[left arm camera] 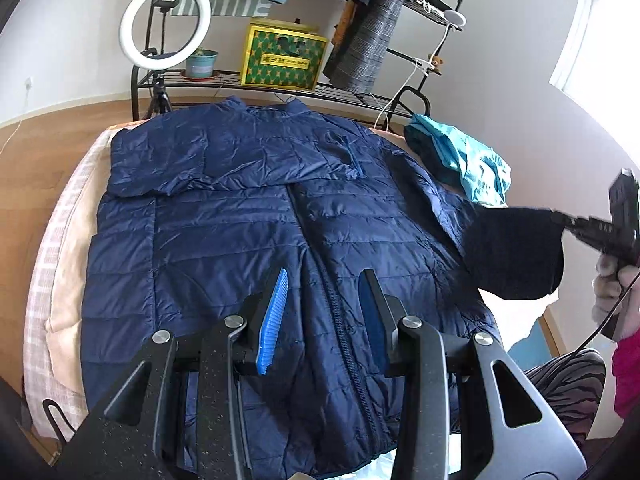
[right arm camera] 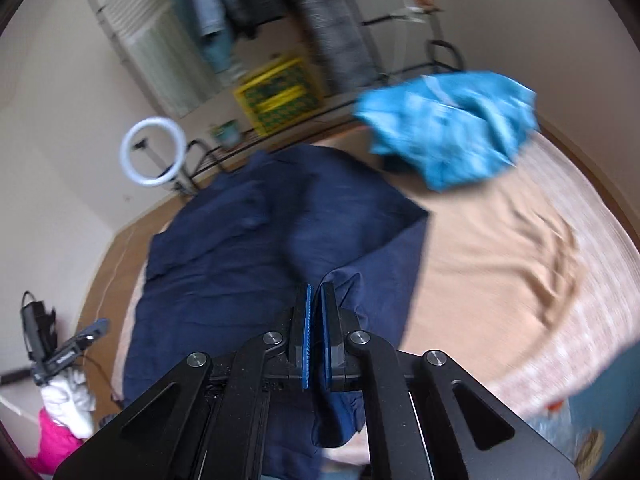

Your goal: Fold large clothes

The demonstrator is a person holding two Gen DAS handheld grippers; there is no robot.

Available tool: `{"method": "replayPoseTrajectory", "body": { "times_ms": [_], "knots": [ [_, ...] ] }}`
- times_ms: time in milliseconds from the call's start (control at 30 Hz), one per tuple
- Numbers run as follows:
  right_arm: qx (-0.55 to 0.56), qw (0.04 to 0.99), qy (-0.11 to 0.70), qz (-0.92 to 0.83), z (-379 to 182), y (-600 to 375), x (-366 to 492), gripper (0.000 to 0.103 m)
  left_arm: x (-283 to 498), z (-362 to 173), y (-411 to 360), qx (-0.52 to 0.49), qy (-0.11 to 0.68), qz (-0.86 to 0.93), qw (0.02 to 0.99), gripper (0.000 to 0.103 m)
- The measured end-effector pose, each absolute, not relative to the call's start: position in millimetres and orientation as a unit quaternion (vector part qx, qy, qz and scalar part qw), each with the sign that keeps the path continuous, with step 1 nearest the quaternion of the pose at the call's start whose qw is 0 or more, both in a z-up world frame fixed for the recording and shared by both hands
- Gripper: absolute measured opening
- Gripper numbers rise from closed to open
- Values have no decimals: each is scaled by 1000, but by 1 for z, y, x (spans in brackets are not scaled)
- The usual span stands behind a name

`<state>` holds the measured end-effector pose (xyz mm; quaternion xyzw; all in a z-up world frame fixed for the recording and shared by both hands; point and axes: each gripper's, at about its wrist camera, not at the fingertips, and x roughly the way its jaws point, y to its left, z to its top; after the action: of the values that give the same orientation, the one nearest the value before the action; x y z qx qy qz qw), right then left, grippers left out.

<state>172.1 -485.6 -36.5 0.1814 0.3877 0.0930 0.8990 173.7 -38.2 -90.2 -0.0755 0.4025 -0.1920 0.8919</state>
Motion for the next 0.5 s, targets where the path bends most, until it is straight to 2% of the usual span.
{"method": "replayPoseTrajectory", "body": {
  "times_ms": [200,500],
  "knots": [
    [160,890,398,158,-40,-397,218,4,177,-92,-15,-84,401,-171,896,37],
    [138,858,439,227,-100,-279,278,4,185,-98,25,-104,404,-127,900,37]
  ]
}}
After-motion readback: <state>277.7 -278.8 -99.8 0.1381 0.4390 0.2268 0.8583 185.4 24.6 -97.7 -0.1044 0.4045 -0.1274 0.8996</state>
